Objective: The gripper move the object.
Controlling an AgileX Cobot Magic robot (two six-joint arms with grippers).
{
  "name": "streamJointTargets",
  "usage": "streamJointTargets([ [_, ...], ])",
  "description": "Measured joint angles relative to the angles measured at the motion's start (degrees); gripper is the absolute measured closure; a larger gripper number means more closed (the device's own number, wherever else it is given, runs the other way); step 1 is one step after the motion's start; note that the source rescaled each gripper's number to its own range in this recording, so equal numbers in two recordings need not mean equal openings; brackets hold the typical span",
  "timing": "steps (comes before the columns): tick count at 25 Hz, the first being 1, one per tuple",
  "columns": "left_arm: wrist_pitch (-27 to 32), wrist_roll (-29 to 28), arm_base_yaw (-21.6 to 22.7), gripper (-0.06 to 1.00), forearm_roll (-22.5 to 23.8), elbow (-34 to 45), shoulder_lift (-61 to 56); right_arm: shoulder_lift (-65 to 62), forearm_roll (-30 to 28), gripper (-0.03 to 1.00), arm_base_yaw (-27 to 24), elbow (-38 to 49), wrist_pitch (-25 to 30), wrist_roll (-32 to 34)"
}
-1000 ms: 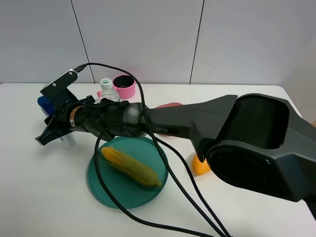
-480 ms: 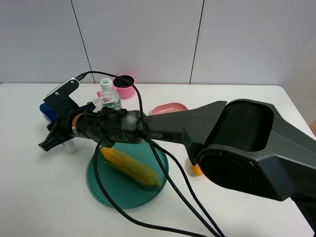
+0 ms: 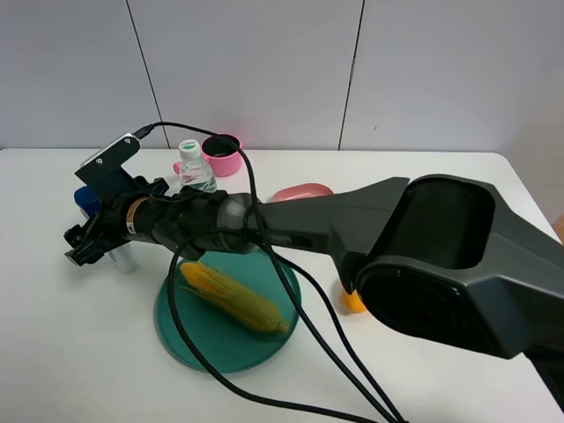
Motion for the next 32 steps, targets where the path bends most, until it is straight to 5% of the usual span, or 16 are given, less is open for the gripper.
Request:
streamJointTargets([
  [11,0.00,0.00,0.00,-0.06,0.00,0.00,0.00,-22.72,2.33,0.03,0.06,0.00,13.92,2.84],
  [17,0.00,0.00,0.00,-0.06,0.00,0.00,0.00,-38.24,0.31,0.03,-2.43,-0.06,22.75,-1.05],
  [24,0.00,0.00,0.00,-0.06,0.00,0.00,0.00,-52.65,-8.26,0.03,-19.62,-0.16,39.43,-3.57],
  [32,0.00,0.00,0.00,-0.06,0.00,0.00,0.00,-66.59,-12.64,0.03,-45.52,0.52,59.63,-7.21],
])
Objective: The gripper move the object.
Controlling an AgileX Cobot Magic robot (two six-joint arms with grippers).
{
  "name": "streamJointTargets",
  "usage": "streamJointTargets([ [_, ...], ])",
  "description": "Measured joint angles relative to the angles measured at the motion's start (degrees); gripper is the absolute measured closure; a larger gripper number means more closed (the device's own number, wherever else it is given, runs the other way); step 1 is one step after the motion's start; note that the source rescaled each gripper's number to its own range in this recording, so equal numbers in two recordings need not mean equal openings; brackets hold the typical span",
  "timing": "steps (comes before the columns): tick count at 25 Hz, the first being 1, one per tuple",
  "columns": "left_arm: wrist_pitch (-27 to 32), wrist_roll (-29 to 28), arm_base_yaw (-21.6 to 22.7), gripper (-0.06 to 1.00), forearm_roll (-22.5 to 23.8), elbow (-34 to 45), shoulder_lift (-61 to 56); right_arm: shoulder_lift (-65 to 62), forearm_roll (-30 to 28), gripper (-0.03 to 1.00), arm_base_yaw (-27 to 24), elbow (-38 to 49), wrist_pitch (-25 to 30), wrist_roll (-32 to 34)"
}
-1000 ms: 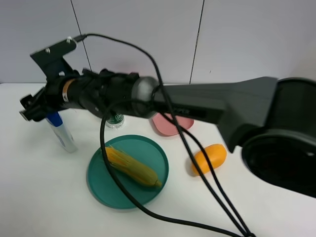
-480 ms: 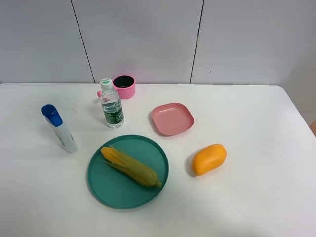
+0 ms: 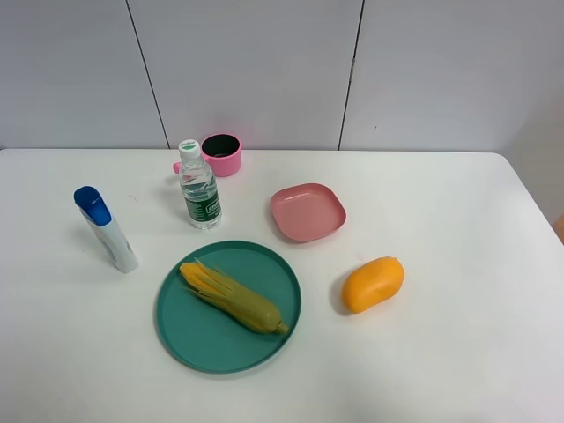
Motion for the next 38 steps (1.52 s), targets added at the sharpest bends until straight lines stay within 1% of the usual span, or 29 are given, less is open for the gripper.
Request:
streamJointTargets([
  [2,0.00,0.00,0.00,-0.06,0.00,0.00,0.00,-4.32,-0.04,0.03,-4.46,1.22,1.48,-1.05],
  [5,0.00,0.00,0.00,-0.06,0.00,0.00,0.00,-12.59,-0.11,0.03,-7.10,4.62,2.56,-2.89],
  [7,0.00,0.00,0.00,-0.06,0.00,0.00,0.00,-19.19,1.00,0.03,-7.27,7.67,3.80,-3.66],
  [9,0.00,0.00,0.00,-0.06,0.00,0.00,0.00,-25.65,3.29,0.03,-7.30,11.52,6.41,-4.29],
  [12,0.00,0.00,0.00,-0.06,0.00,0.00,0.00,-35.96,5.25,0.03,-7.30,19.32,9.38,-4.42],
  [16,0.00,0.00,0.00,-0.06,0.00,0.00,0.00,-47.16,5.78,0.03,-7.30,30.15,10.01,-3.85],
  [19,0.00,0.00,0.00,-0.06,0.00,0.00,0.00,-54.67,7.05,0.03,-7.30,36.85,10.01,-0.03],
  [22,0.00,0.00,0.00,-0.06,0.00,0.00,0.00,-60.13,8.60,0.03,-7.30,43.30,10.12,3.32],
  [26,0.00,0.00,0.00,-0.06,0.00,0.00,0.00,-66.01,9.30,0.03,-7.30,53.16,10.12,3.96],
  [30,0.00,0.00,0.00,-0.06,0.00,0.00,0.00,-69.85,11.53,0.03,-7.30,63.07,10.18,4.34],
  [35,0.00,0.00,0.00,-0.06,0.00,0.00,0.00,-71.14,14.34,0.03,-7.30,70.76,9.89,6.14],
  [38,0.00,0.00,0.00,-0.06,0.00,0.00,0.00,-71.30,14.50,0.03,-7.30,73.96,9.76,6.25],
])
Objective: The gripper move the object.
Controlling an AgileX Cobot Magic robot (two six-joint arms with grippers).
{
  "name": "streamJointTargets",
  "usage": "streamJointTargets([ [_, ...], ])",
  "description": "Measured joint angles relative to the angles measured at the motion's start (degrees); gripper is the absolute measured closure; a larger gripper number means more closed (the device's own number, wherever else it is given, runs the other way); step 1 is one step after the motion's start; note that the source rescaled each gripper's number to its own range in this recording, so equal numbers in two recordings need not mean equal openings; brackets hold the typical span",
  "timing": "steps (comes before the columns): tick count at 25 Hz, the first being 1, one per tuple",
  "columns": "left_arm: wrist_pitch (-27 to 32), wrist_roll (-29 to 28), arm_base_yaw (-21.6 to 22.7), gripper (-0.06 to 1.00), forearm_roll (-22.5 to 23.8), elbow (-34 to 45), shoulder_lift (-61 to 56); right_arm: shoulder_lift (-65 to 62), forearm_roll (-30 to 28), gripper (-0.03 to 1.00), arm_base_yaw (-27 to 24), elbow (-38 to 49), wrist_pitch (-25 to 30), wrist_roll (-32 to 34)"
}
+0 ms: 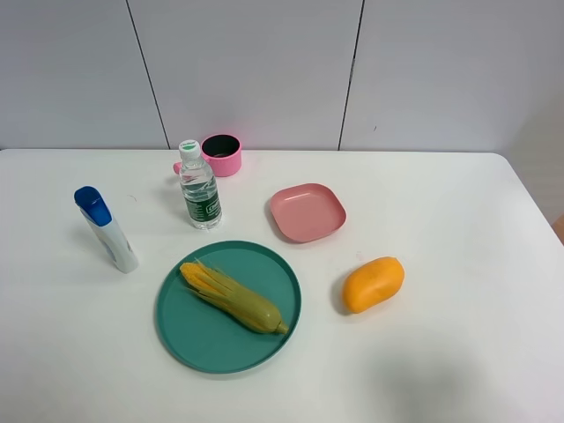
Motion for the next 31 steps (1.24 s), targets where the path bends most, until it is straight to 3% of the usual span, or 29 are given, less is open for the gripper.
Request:
streamJointTargets([
  [31,0.00,0.00,0.00,-0.06,0.00,0.00,0.00,-0.94,0.24,0.03,-2.34,0.58,-1.07,0.00],
])
